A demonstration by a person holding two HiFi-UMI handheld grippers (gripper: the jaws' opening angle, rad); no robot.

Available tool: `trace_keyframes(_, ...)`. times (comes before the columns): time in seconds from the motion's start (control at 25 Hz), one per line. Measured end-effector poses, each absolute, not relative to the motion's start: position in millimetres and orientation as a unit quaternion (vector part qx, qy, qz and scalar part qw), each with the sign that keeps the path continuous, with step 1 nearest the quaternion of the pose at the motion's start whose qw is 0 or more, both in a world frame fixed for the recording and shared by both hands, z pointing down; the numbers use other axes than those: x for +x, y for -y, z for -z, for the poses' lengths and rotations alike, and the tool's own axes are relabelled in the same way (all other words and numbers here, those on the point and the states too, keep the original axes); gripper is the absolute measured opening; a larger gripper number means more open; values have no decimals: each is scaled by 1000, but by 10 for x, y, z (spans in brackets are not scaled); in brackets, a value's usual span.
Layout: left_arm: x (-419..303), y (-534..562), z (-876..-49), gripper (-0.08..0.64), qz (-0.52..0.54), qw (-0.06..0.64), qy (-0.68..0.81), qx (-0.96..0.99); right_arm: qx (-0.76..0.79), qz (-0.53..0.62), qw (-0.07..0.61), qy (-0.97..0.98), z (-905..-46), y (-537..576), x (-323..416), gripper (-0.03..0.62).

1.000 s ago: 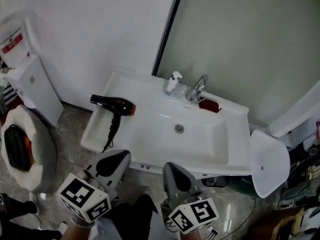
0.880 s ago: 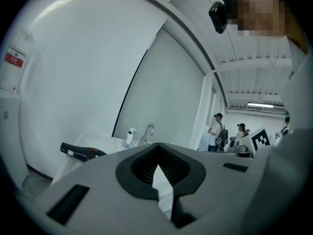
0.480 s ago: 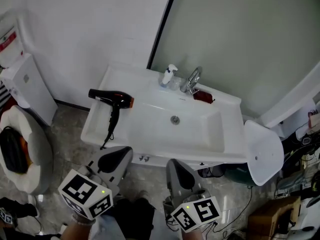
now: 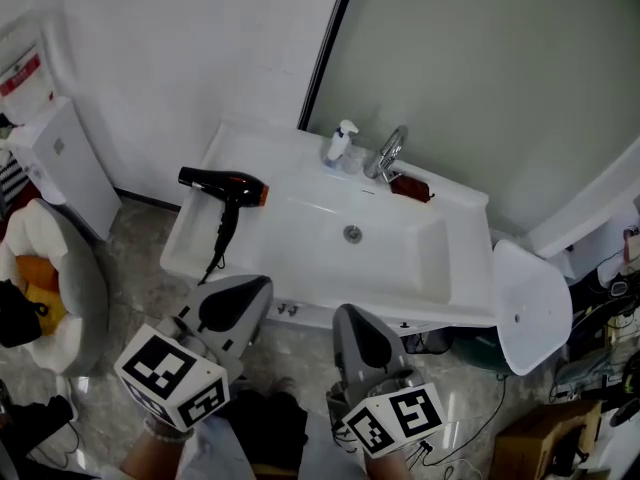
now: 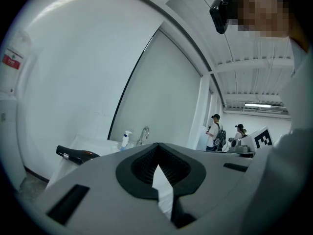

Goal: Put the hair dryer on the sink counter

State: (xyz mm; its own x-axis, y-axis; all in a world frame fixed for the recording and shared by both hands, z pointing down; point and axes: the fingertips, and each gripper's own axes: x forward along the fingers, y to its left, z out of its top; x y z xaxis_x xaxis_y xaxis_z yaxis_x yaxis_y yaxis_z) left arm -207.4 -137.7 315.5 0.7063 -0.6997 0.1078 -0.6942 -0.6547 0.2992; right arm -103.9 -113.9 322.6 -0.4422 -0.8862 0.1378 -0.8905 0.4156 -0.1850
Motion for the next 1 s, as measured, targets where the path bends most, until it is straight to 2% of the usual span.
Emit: trace_keyframes(1.0,-1836,1413,-3090,5,11,160,399,903,495,-111,3,862,-3180,1215,-898,-3)
